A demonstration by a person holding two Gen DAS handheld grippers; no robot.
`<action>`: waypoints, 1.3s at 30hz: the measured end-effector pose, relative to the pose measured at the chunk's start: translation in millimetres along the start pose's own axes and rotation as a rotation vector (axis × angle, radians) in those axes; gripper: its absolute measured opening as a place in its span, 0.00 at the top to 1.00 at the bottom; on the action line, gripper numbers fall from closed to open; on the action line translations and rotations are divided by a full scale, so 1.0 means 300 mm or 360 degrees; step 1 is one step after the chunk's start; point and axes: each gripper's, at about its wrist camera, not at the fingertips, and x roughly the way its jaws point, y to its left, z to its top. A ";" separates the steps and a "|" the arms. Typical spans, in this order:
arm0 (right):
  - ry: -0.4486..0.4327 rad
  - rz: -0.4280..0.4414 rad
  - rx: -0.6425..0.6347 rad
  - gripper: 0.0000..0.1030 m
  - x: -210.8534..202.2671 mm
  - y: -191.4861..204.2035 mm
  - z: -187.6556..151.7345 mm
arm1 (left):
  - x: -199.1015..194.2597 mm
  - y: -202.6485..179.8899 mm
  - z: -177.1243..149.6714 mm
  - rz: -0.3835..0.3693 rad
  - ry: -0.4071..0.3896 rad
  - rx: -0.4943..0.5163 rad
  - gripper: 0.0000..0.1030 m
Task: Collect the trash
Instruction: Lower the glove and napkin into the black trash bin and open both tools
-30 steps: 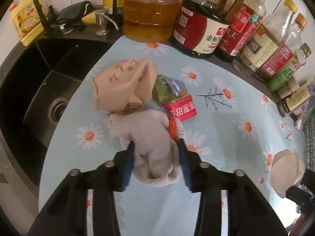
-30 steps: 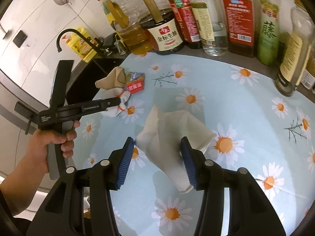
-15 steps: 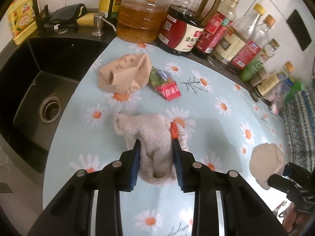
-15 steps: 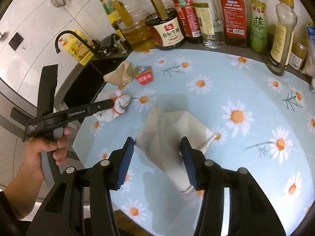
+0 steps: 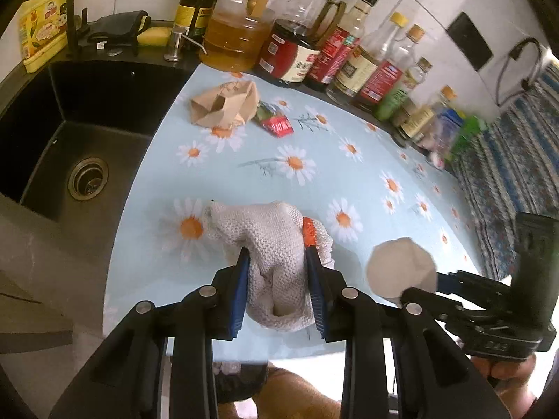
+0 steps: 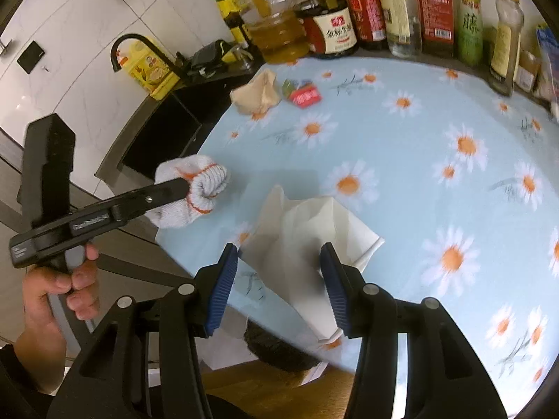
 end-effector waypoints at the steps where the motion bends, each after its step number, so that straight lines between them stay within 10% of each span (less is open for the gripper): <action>1: 0.0005 0.0006 0.0015 0.52 0.003 0.011 -0.015 | -0.012 0.005 -0.016 -0.0014 0.0009 0.0011 0.71; 22: 0.0094 -0.0019 0.0223 0.52 0.081 0.177 -0.357 | -0.085 0.122 -0.382 -0.0100 0.0309 0.0169 0.72; 39: 0.0378 0.0039 0.0394 0.51 0.337 0.070 -0.542 | 0.149 0.236 -0.590 0.0025 0.0672 0.0106 0.71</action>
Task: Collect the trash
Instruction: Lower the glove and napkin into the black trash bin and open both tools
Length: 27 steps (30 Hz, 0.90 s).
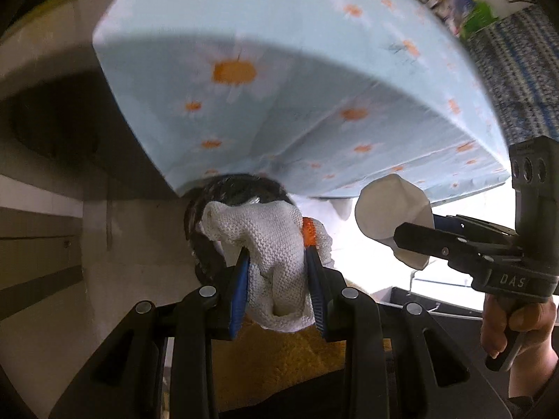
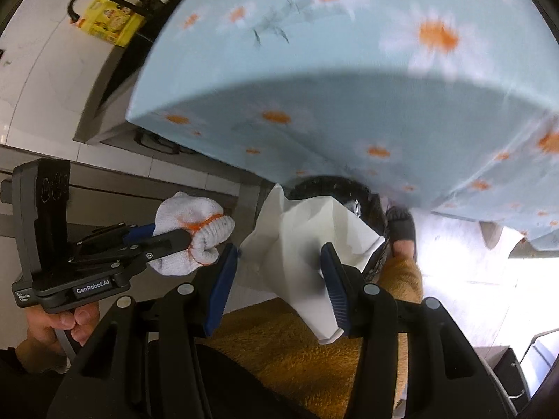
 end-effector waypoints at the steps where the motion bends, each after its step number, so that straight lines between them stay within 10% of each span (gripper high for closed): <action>1: 0.0012 0.0002 0.0007 0.51 0.020 -0.005 -0.002 | 0.019 0.004 0.001 0.0006 0.0019 -0.0003 0.71; 16: 0.0189 0.0007 0.0138 0.49 0.221 -0.081 0.032 | 0.213 0.084 -0.015 0.0063 0.0245 -0.0050 0.68; 20: 0.0196 0.0041 0.0182 0.41 0.220 -0.087 0.057 | 0.225 0.095 -0.010 0.0056 0.0255 -0.0090 0.46; 27: 0.0168 0.0043 0.0194 0.41 0.198 -0.080 0.068 | 0.204 0.115 0.012 0.0075 0.0225 -0.0073 0.46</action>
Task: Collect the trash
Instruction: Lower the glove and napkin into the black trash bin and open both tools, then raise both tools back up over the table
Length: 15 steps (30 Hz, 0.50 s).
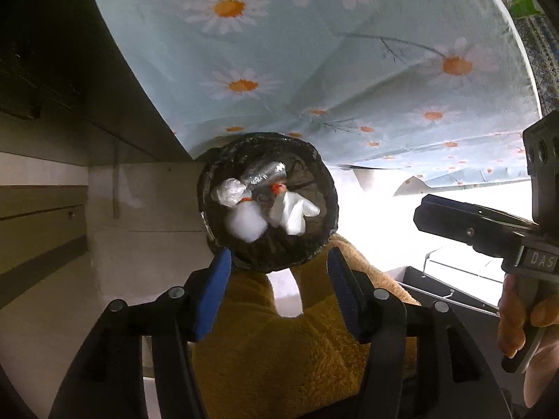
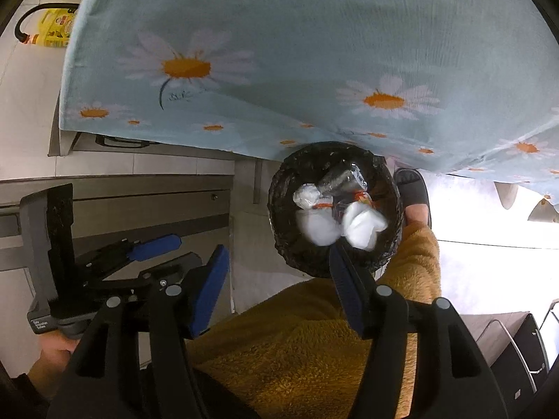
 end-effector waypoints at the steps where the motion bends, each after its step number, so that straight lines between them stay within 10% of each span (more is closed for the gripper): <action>1: -0.0009 0.0010 0.0002 0.41 -0.006 0.000 0.000 | -0.004 0.002 0.001 -0.0004 -0.0003 -0.0002 0.46; 15: -0.0128 0.0058 -0.0057 0.36 -0.135 0.093 -0.020 | -0.167 -0.008 -0.020 -0.0042 -0.0141 0.0052 0.46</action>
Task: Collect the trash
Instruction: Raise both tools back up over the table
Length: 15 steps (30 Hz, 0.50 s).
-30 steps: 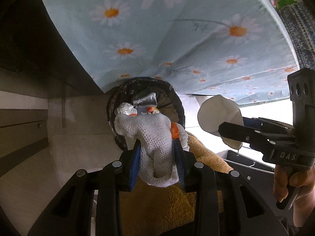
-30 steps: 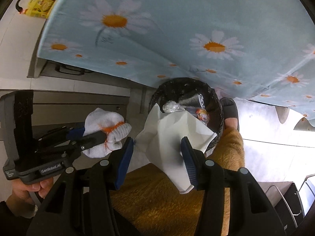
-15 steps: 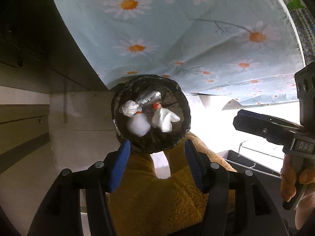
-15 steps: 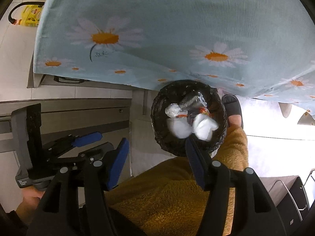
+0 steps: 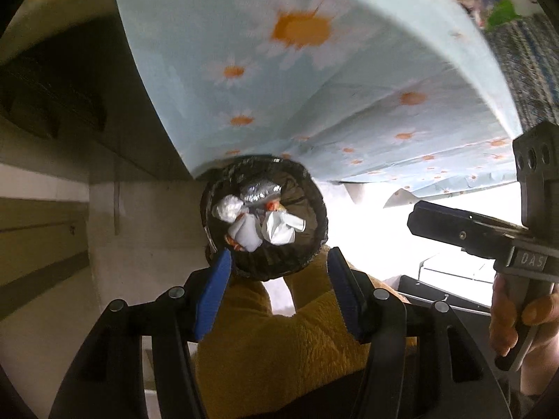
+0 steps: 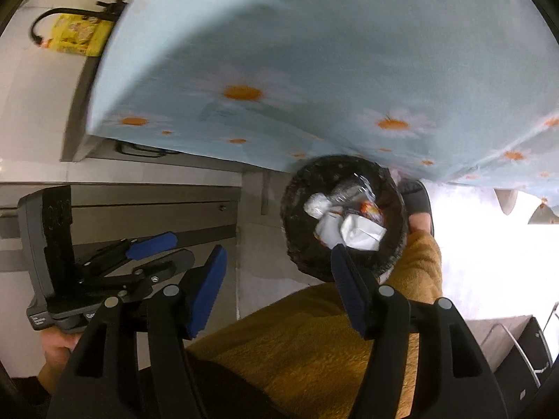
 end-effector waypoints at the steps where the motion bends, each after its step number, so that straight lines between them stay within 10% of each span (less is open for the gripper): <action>1: -0.0019 0.0004 -0.0012 0.35 -0.014 0.014 0.001 | -0.025 -0.004 -0.001 -0.0006 -0.0026 0.0011 0.46; 15: -0.0312 -0.0039 -0.0293 0.35 -0.270 0.226 0.098 | -0.317 -0.055 0.063 -0.0129 -0.0332 0.0059 0.35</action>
